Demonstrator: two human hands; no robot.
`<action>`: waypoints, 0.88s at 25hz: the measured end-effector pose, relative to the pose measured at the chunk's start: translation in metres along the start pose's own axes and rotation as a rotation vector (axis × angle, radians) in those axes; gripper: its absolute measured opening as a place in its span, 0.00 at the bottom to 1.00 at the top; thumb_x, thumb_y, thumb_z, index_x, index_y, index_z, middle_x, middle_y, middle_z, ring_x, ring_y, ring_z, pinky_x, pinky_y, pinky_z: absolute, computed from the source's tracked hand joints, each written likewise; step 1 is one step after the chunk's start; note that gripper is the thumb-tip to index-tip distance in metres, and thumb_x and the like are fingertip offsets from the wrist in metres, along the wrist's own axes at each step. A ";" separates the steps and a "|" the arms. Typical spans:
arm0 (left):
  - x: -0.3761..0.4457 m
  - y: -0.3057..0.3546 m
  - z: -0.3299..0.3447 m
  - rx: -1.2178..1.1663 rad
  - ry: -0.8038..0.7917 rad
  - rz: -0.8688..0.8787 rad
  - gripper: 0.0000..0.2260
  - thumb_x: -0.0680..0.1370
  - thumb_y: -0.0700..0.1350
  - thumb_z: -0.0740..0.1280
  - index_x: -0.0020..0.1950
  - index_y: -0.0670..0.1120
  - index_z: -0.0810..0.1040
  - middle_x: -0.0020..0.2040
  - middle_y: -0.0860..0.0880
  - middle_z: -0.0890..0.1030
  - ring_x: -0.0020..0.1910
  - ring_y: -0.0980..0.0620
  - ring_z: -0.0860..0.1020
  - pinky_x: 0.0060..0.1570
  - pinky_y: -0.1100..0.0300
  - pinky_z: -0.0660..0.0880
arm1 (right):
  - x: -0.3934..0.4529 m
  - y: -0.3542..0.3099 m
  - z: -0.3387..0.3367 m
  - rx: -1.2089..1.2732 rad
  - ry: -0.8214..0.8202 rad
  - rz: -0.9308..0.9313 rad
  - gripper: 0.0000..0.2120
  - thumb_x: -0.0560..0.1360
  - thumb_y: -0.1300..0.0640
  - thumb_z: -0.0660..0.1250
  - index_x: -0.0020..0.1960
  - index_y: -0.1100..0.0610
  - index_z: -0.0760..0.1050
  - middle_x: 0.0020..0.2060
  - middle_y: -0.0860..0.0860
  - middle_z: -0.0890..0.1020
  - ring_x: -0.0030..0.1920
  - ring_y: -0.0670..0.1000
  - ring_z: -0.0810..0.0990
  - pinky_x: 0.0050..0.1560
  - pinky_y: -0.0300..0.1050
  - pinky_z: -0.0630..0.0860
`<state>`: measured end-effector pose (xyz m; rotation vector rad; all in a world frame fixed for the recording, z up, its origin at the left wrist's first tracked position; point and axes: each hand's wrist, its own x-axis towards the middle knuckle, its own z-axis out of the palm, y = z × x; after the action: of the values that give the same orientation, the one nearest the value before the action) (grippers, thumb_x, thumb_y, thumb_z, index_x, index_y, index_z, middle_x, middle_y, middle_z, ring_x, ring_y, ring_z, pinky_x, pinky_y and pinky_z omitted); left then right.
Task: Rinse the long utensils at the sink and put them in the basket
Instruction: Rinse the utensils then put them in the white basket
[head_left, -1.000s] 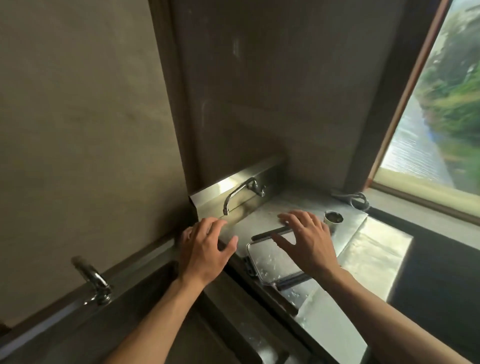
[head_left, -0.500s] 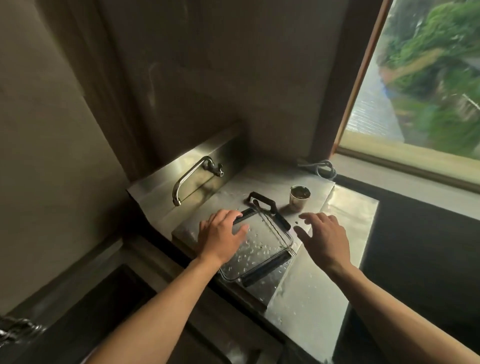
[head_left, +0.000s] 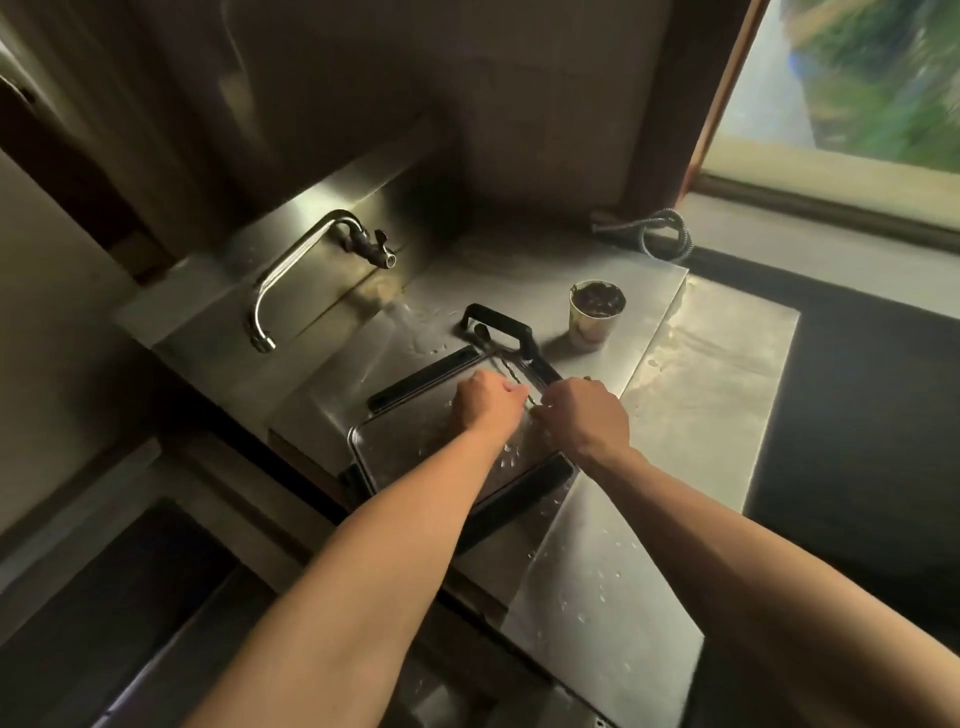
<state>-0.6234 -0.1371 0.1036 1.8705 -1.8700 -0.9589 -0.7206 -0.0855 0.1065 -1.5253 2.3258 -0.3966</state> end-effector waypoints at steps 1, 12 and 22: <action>0.003 0.001 0.005 0.018 0.004 -0.001 0.12 0.77 0.48 0.68 0.46 0.41 0.84 0.46 0.44 0.84 0.45 0.48 0.80 0.40 0.61 0.70 | 0.004 0.001 0.004 -0.020 0.019 0.006 0.09 0.76 0.51 0.68 0.50 0.54 0.83 0.42 0.53 0.84 0.38 0.54 0.81 0.40 0.47 0.79; 0.007 0.005 0.009 -0.396 0.002 -0.300 0.13 0.70 0.46 0.72 0.48 0.37 0.82 0.46 0.38 0.84 0.49 0.41 0.83 0.45 0.49 0.81 | 0.012 0.002 -0.004 -0.022 0.032 -0.102 0.08 0.76 0.54 0.68 0.51 0.54 0.84 0.43 0.55 0.85 0.38 0.56 0.83 0.43 0.52 0.82; -0.064 -0.086 -0.127 0.282 0.365 0.262 0.05 0.77 0.49 0.67 0.45 0.50 0.79 0.44 0.51 0.77 0.43 0.50 0.75 0.36 0.57 0.68 | -0.026 -0.114 -0.019 -0.283 0.072 -0.750 0.05 0.77 0.54 0.66 0.47 0.52 0.80 0.44 0.48 0.83 0.43 0.52 0.80 0.33 0.46 0.75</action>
<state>-0.4705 -0.0968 0.1533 1.7386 -2.0246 -0.2577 -0.6247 -0.1045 0.1732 -2.5422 1.8253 -0.2979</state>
